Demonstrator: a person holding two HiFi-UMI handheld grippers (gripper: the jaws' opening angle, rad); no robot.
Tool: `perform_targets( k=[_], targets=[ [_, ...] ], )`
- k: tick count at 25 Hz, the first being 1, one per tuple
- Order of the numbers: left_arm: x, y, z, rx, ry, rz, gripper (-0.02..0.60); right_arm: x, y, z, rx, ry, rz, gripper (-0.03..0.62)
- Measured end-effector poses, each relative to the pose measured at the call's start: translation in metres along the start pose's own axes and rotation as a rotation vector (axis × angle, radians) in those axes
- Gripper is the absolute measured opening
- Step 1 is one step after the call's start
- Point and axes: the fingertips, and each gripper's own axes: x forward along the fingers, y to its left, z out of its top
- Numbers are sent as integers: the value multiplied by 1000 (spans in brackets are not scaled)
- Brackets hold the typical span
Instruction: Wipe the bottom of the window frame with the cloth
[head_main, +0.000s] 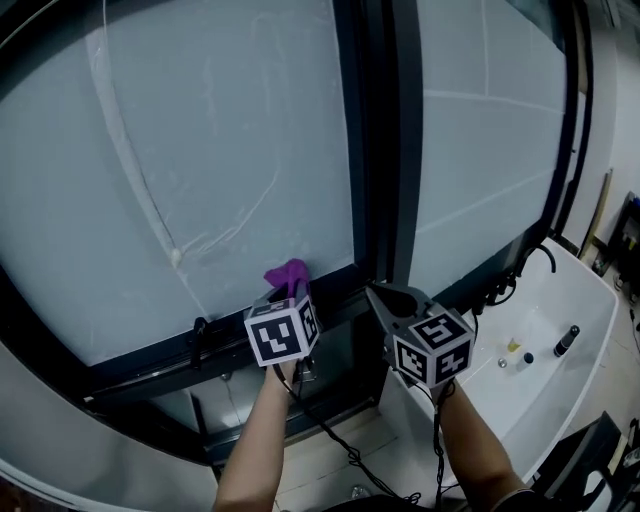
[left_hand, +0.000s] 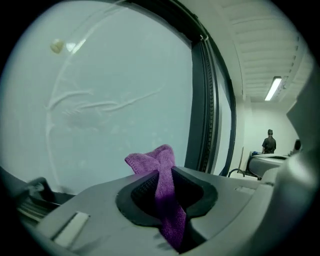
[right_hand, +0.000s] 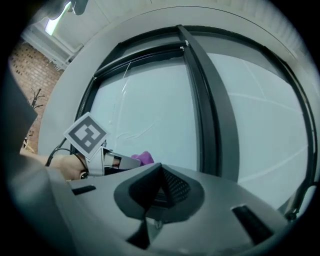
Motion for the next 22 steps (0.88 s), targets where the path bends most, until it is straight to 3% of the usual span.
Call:
perform_targets(
  k=[6,15,22],
  targets=[
    [-83,63,29,67,-73,83,83,36,81,20,-18,-43,118,14],
    [-188,165,38,127,-148,241,83,74,192,35,-31,-69,285,14],
    [-225,214,15,107,-145,255,83,86,244,35,-49,-58,342,14]
  ],
)
